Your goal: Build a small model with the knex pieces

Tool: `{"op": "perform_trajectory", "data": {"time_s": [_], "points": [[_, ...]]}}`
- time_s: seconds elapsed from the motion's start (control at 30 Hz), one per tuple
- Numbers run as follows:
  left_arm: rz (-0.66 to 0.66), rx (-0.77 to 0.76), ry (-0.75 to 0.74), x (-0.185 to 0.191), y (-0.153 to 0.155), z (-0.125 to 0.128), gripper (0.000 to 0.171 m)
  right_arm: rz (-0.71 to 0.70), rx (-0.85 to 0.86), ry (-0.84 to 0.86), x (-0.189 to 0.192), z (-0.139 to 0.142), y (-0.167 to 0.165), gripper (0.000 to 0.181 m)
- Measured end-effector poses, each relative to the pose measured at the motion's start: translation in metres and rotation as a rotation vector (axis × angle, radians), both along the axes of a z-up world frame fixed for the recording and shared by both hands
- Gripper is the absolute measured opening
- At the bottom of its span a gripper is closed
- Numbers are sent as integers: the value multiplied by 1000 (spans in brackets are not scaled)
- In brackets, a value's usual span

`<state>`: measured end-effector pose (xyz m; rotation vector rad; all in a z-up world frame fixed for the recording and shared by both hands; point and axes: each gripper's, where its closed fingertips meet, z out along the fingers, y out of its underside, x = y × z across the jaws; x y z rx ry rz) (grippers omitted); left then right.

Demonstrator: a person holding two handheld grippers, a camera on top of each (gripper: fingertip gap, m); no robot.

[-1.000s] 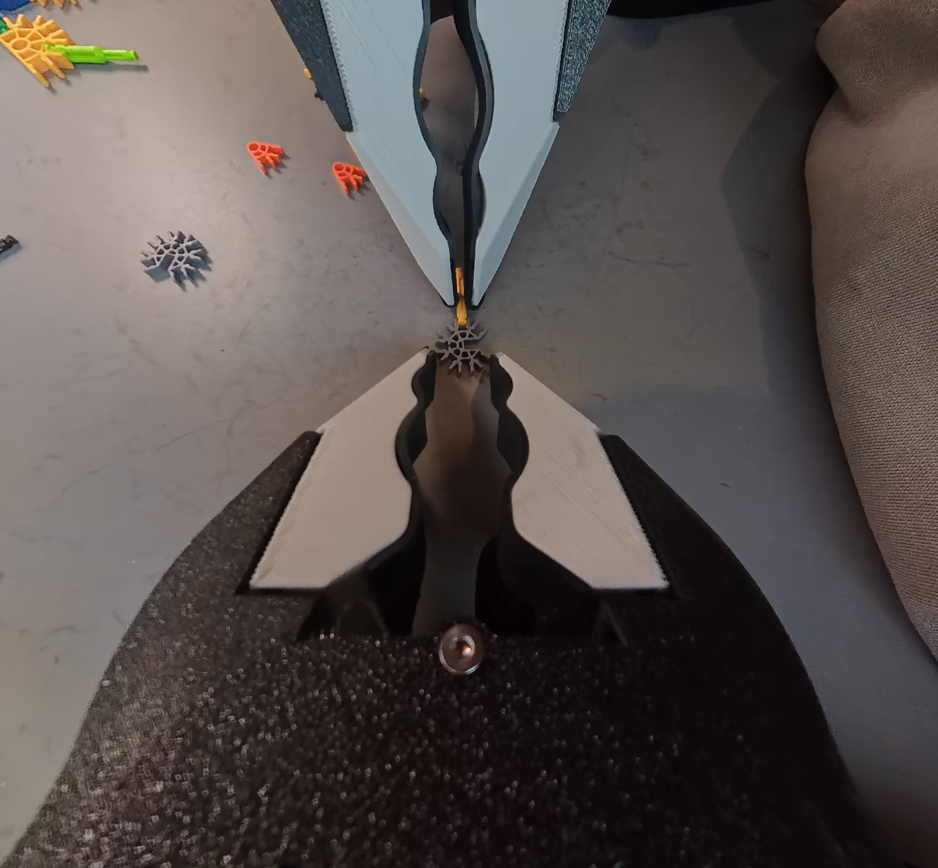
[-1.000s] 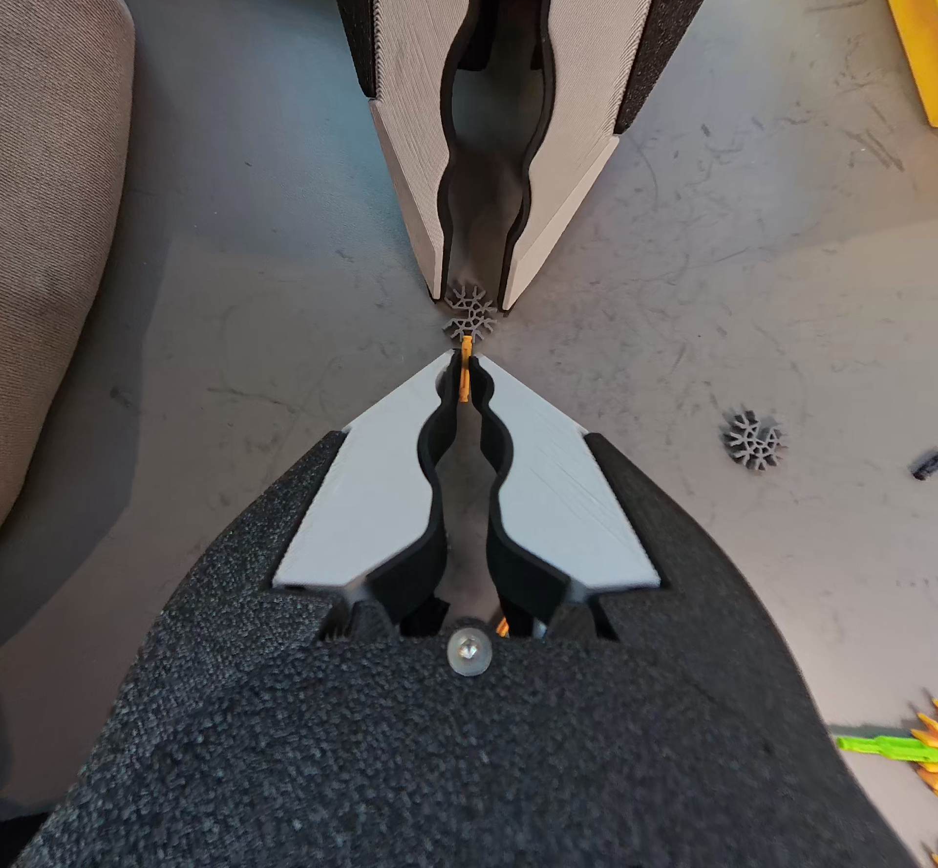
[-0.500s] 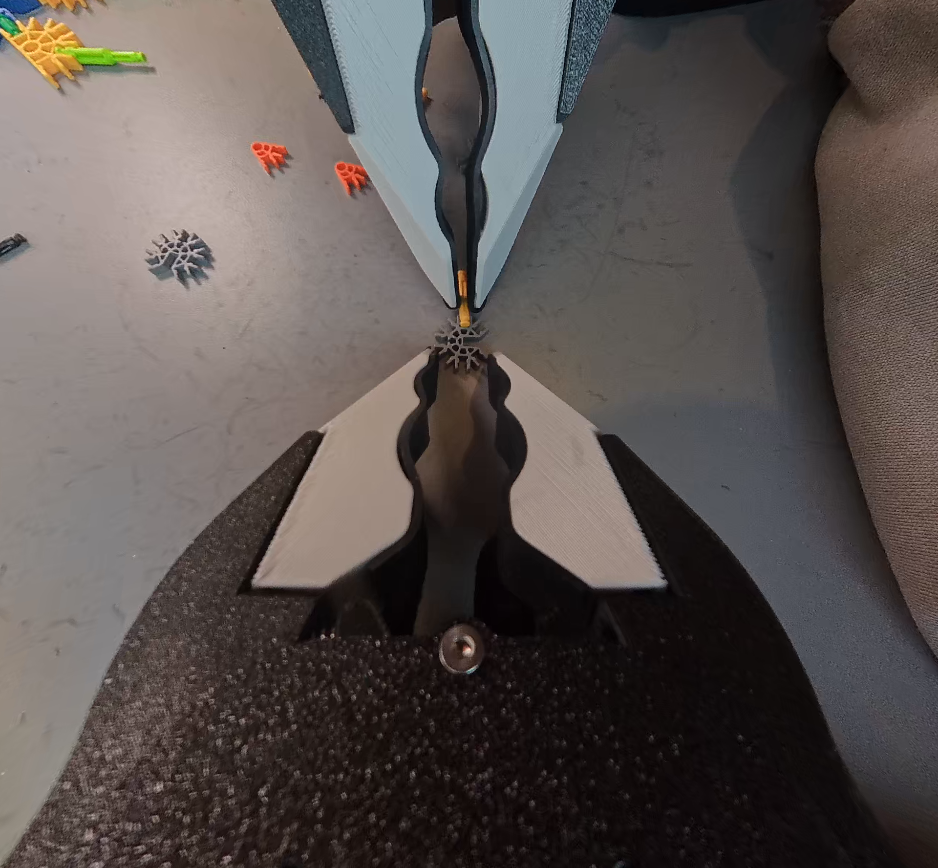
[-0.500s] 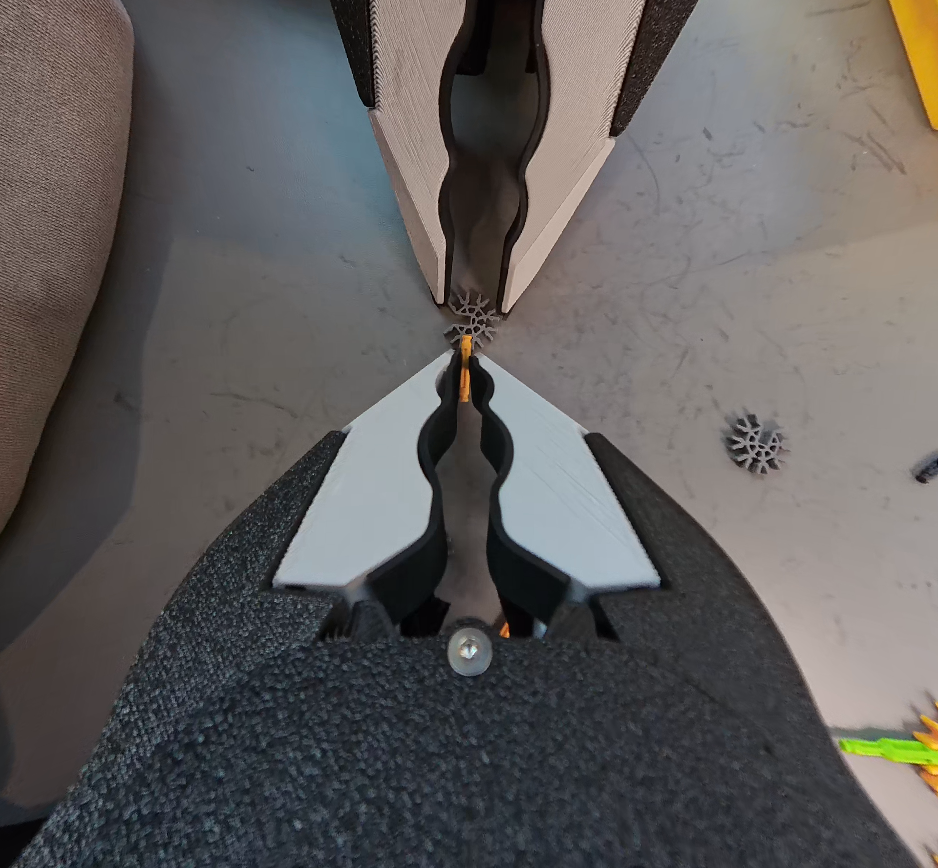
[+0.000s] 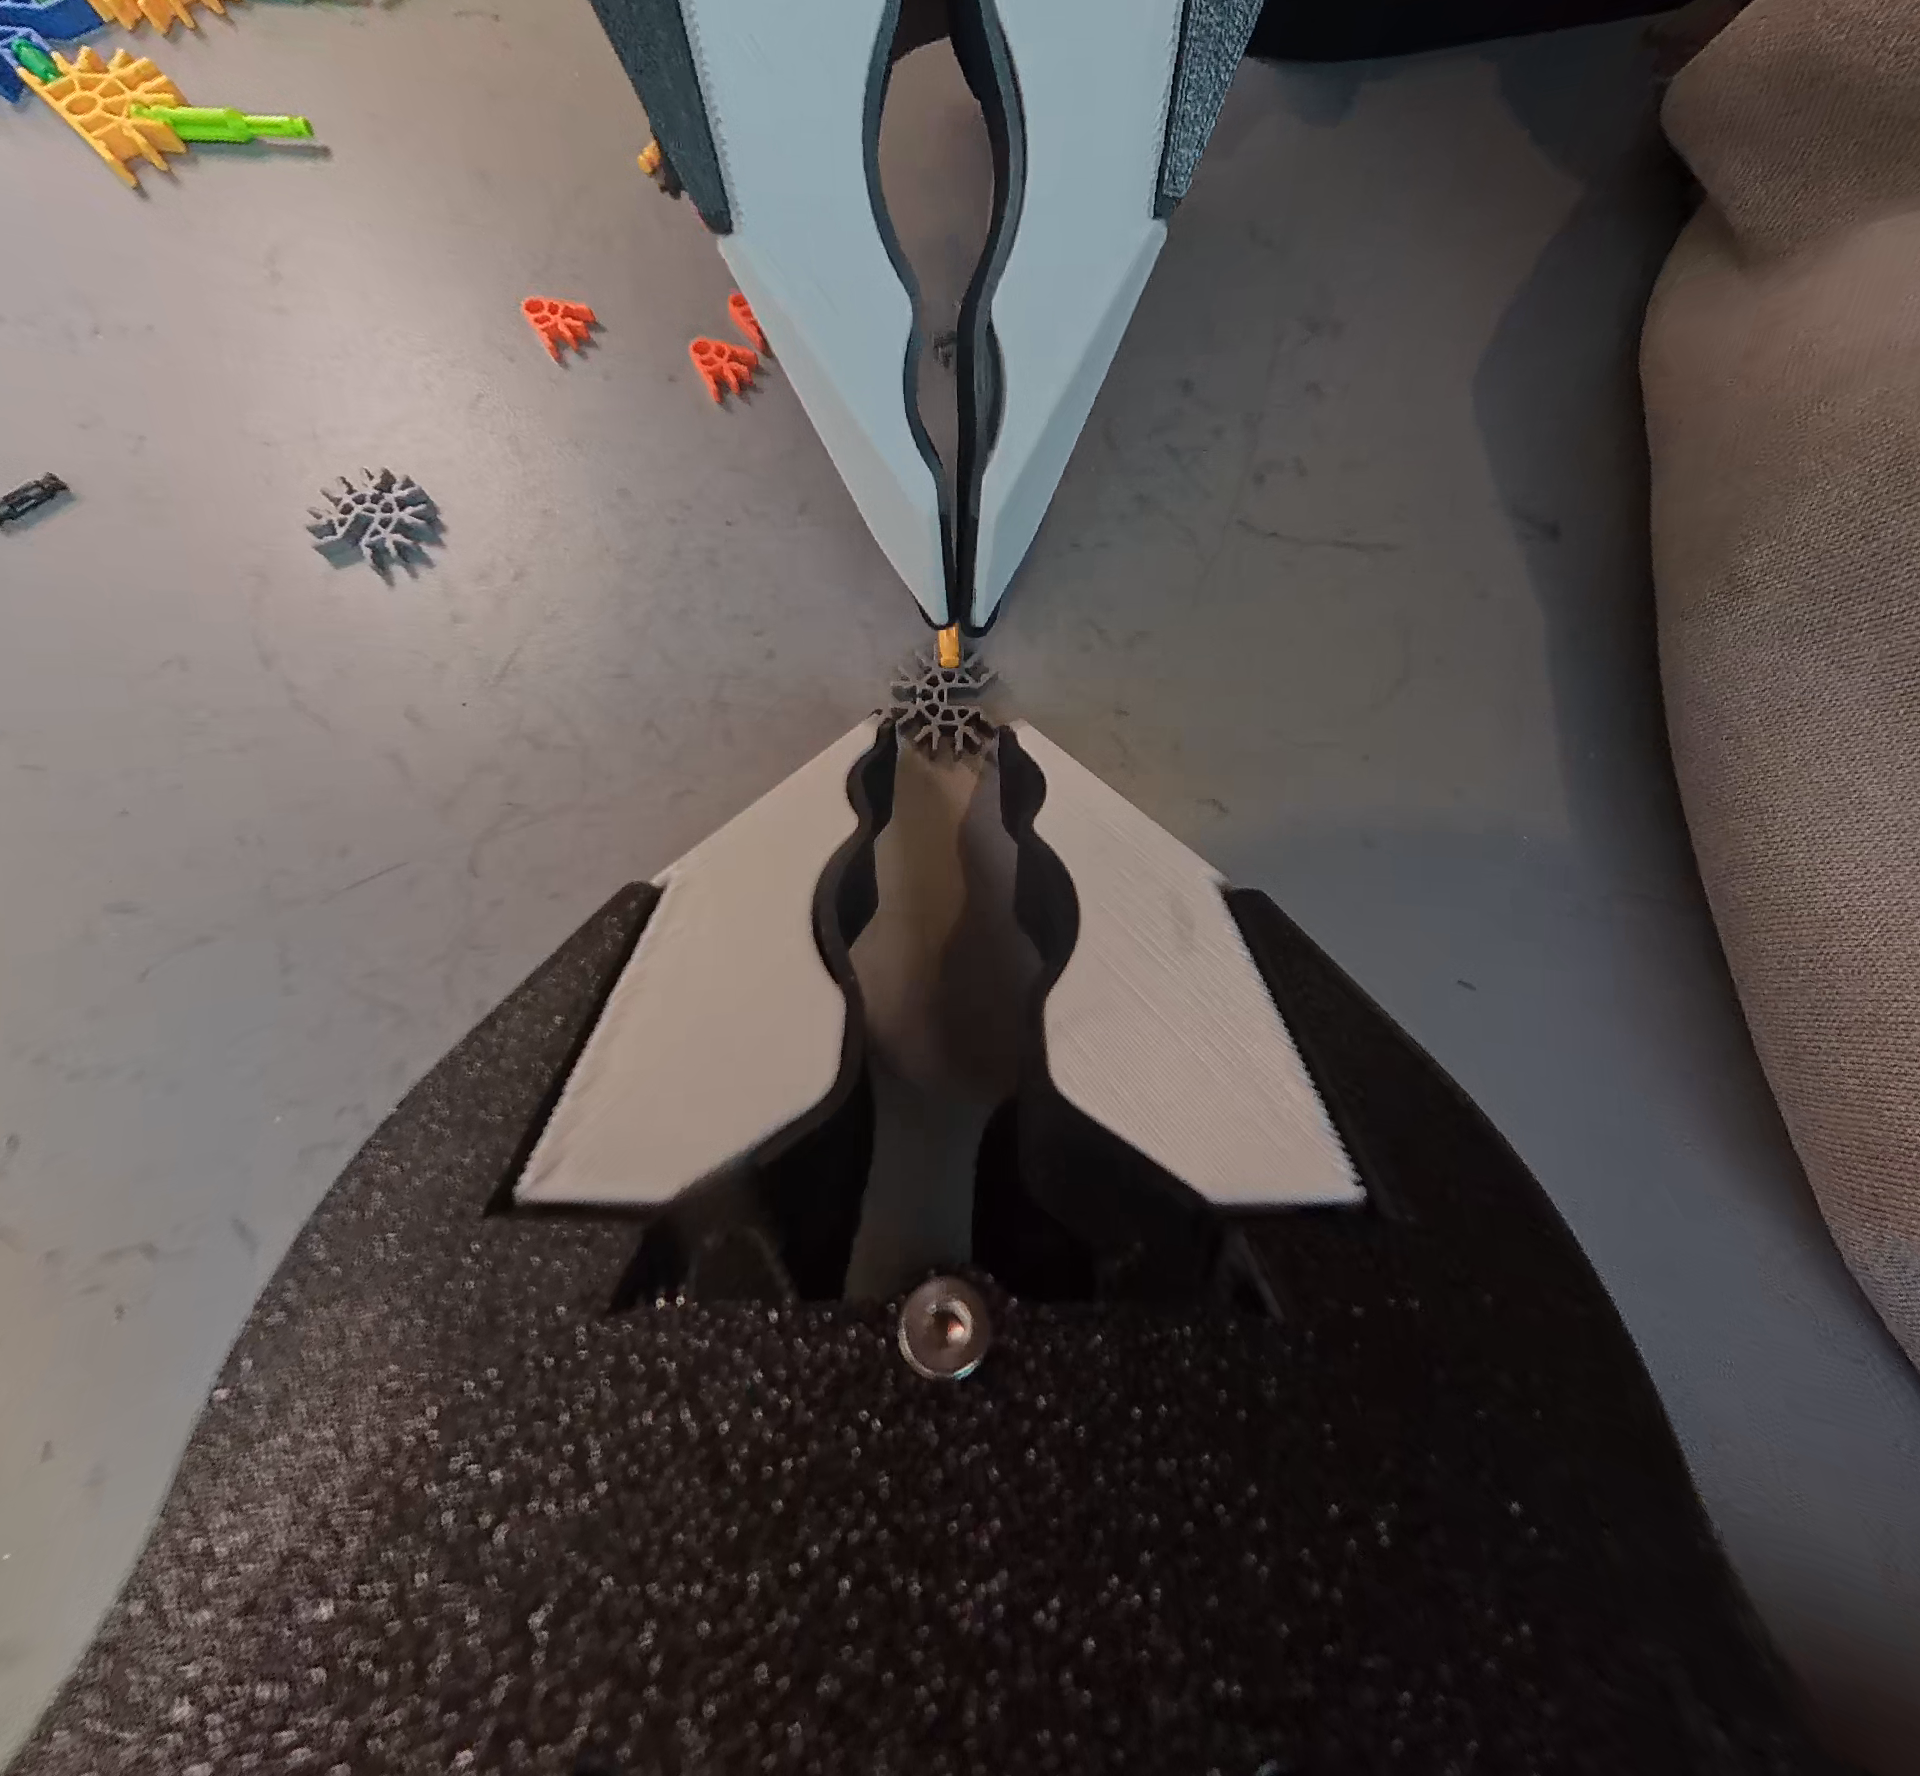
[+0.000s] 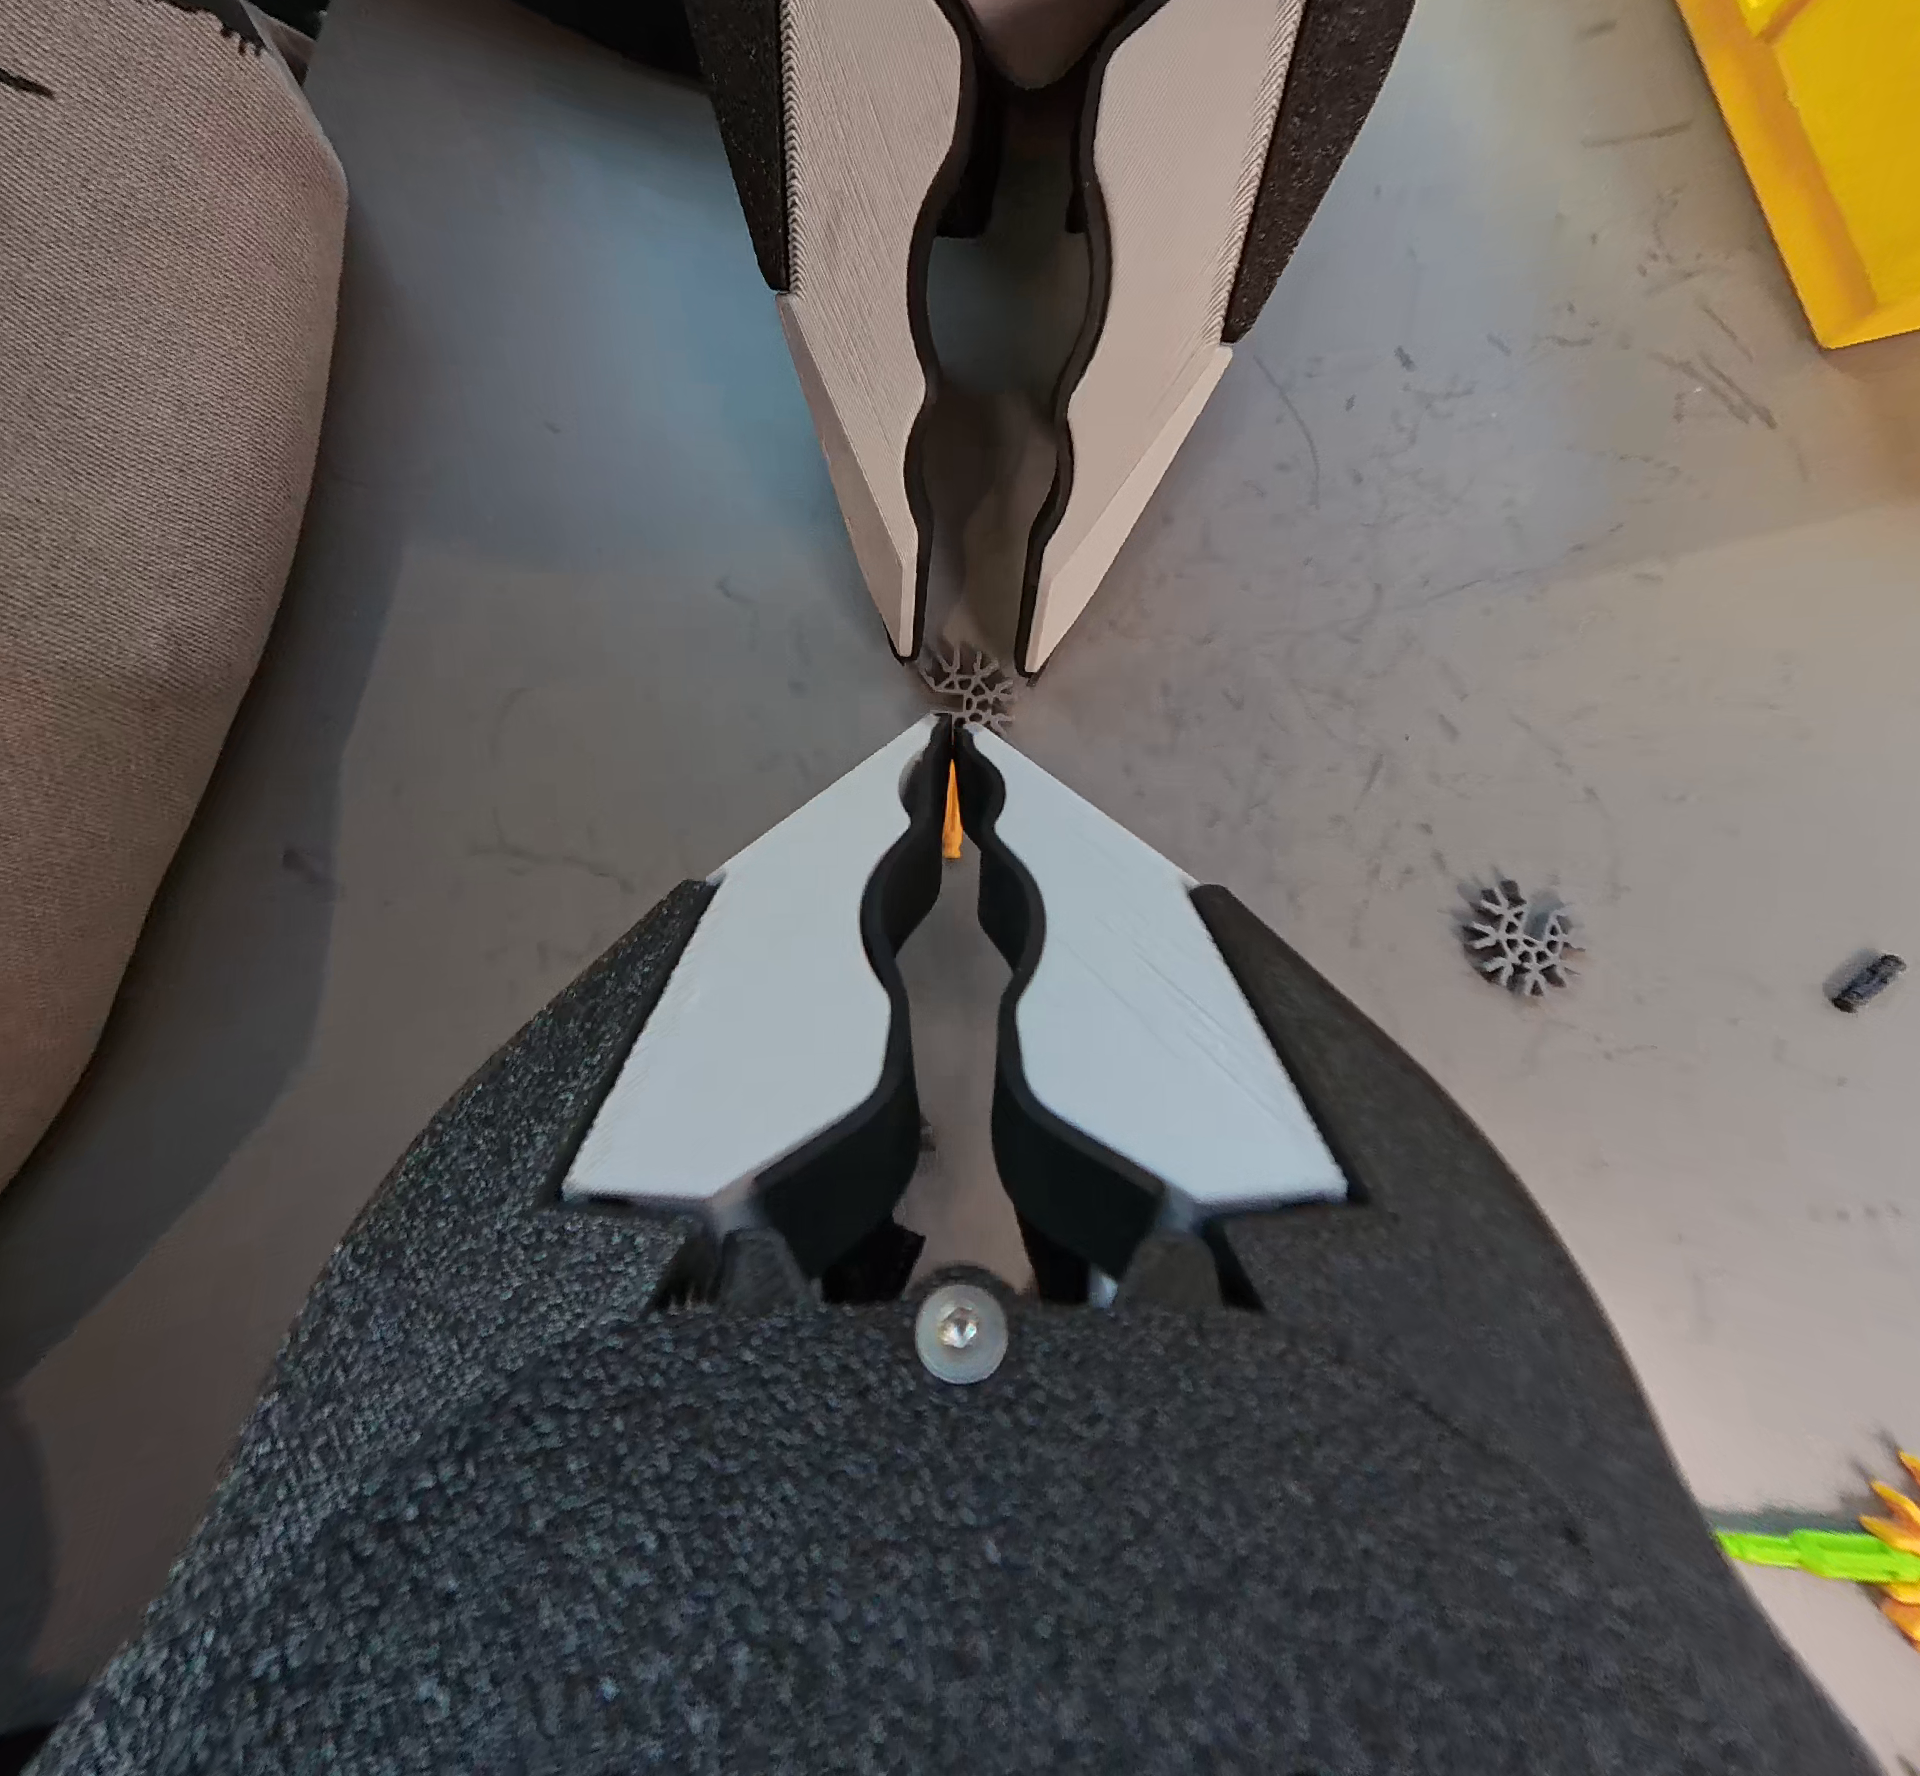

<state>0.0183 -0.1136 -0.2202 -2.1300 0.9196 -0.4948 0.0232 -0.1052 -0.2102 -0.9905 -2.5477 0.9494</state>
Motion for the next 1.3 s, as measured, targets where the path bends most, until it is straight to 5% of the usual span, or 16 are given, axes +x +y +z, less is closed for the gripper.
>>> {"op": "perform_trajectory", "data": {"time_s": [0.8,1.07,1.3], "points": [[31,-15,31,1,-5,-4,18,-19,244,-273,0,-12,-7,0],[66,0,79,-4,-4,-4,16,-98,134,-64,-4,-6,-11,0],[63,-10,99,-5,-7,-3,16,-194,68,-40,13,5,-7,13]]}}
